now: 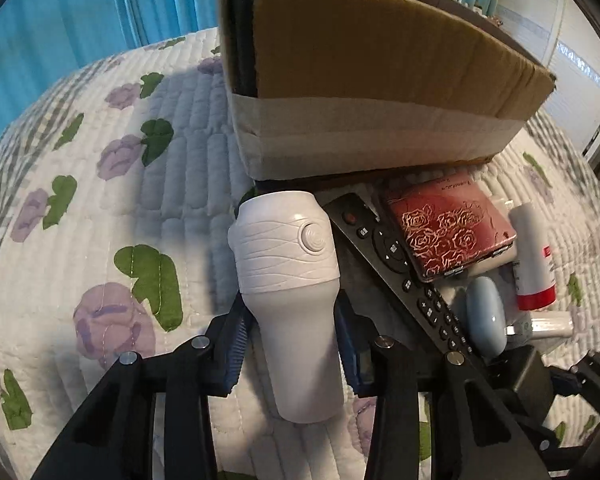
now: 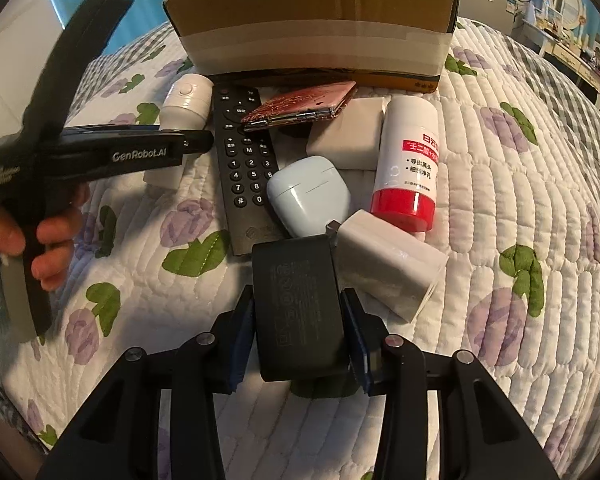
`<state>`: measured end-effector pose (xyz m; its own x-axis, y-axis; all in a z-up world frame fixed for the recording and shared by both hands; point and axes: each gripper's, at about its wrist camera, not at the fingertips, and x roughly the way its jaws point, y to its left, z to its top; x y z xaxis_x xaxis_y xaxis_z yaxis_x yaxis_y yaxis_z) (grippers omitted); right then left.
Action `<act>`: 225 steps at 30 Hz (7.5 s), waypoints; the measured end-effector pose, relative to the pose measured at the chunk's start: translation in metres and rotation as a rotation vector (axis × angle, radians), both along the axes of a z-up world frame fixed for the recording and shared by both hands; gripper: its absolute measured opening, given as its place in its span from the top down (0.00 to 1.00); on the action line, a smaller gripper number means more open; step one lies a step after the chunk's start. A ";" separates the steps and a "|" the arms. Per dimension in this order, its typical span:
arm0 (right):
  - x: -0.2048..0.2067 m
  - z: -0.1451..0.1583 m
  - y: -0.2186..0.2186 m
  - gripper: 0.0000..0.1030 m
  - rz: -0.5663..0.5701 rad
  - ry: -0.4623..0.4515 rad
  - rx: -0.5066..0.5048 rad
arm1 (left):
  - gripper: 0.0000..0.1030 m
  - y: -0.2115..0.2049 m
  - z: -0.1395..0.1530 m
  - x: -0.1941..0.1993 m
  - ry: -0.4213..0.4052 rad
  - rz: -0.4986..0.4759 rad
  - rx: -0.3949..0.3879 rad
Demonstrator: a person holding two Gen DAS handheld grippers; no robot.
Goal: Organize rigid objects
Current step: 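Grasp the white cylindrical device with the left gripper while the right grasps the black power bank, then carry both items into the cardboard box and open both grippers to release them, then move the right gripper back and grasp the white charger plug, then grasp the black TV remote with the left gripper, then lower the remote into the box with the left gripper while the right drops the charger in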
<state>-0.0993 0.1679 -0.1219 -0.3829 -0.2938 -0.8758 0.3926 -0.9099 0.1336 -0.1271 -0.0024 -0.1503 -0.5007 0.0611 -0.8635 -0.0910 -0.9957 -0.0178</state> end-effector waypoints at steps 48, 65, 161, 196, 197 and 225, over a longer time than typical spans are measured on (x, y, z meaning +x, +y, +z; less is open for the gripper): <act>-0.191 0.168 -0.006 0.61 -0.044 0.284 -0.063 | 0.69 0.027 0.104 -0.157 0.089 -0.060 0.058; -0.236 0.151 -0.009 0.61 -0.050 0.299 -0.055 | 0.31 0.023 0.115 -0.139 0.153 -0.029 0.072; -0.011 0.046 0.038 0.78 0.044 0.262 0.014 | 0.66 0.059 0.006 -0.014 -0.065 -0.084 0.044; -0.069 0.187 -0.008 0.78 0.077 0.495 -0.060 | 0.81 0.025 0.225 -0.024 0.232 -0.120 0.064; -0.075 0.189 -0.009 0.78 0.076 0.500 -0.057 | 0.81 0.025 0.224 -0.035 0.233 -0.113 0.058; -0.149 0.141 -0.013 0.78 0.063 0.442 -0.015 | 0.37 0.037 0.121 -0.151 0.060 -0.041 -0.048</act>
